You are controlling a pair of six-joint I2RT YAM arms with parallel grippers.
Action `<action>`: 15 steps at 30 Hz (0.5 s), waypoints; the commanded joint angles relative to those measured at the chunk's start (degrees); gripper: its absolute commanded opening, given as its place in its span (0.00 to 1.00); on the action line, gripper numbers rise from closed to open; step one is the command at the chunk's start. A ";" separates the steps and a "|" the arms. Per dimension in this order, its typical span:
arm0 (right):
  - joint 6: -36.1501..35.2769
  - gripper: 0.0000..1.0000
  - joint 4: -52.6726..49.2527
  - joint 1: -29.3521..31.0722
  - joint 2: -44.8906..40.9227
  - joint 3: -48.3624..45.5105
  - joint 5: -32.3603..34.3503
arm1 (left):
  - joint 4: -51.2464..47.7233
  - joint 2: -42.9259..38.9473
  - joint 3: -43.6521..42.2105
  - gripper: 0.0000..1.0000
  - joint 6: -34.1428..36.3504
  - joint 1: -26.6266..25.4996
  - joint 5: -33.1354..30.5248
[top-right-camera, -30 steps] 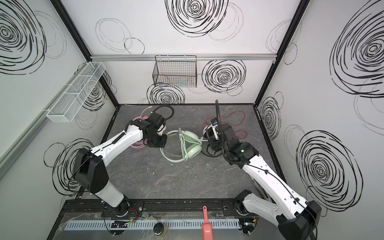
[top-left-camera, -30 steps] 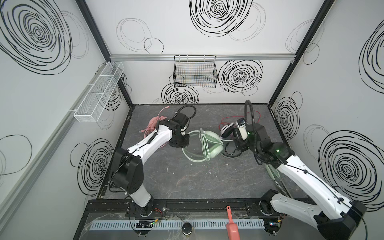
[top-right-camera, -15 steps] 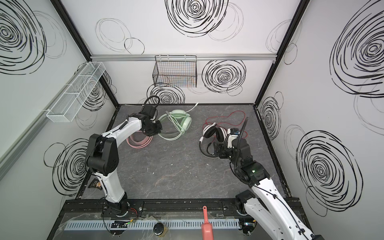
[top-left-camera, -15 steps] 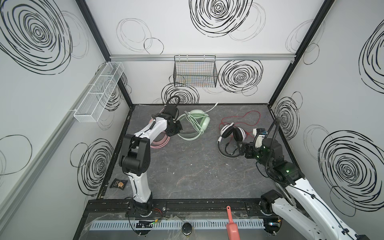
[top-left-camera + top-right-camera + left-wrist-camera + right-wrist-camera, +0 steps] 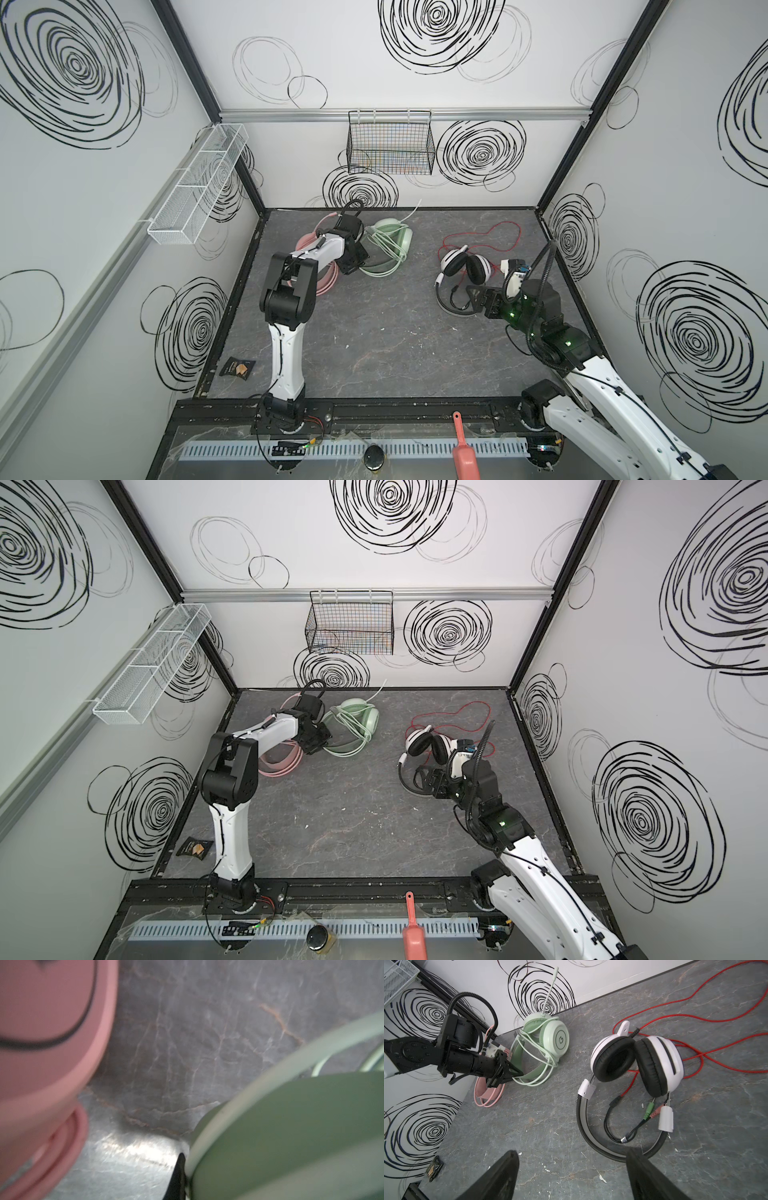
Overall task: Wrap the headphones
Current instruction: 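Set the wrapped mint-green headset down beside the pink headset with left gripper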
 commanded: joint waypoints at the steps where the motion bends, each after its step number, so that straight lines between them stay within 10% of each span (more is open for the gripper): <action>1: -0.27 0.85 1.94 -0.12 -0.01 -0.33 0.15 | 2.95 2.42 4.86 0.00 -2.44 -0.48 0.45; 7: -1.25 0.86 0.46 -0.13 0.72 0.18 1.04 | 1.16 7.72 11.00 0.02 -2.50 -0.56 2.29; 15: -2.31 0.86 -1.17 -0.13 0.26 1.67 2.25 | -1.55 9.08 15.03 0.52 -1.97 -1.01 0.78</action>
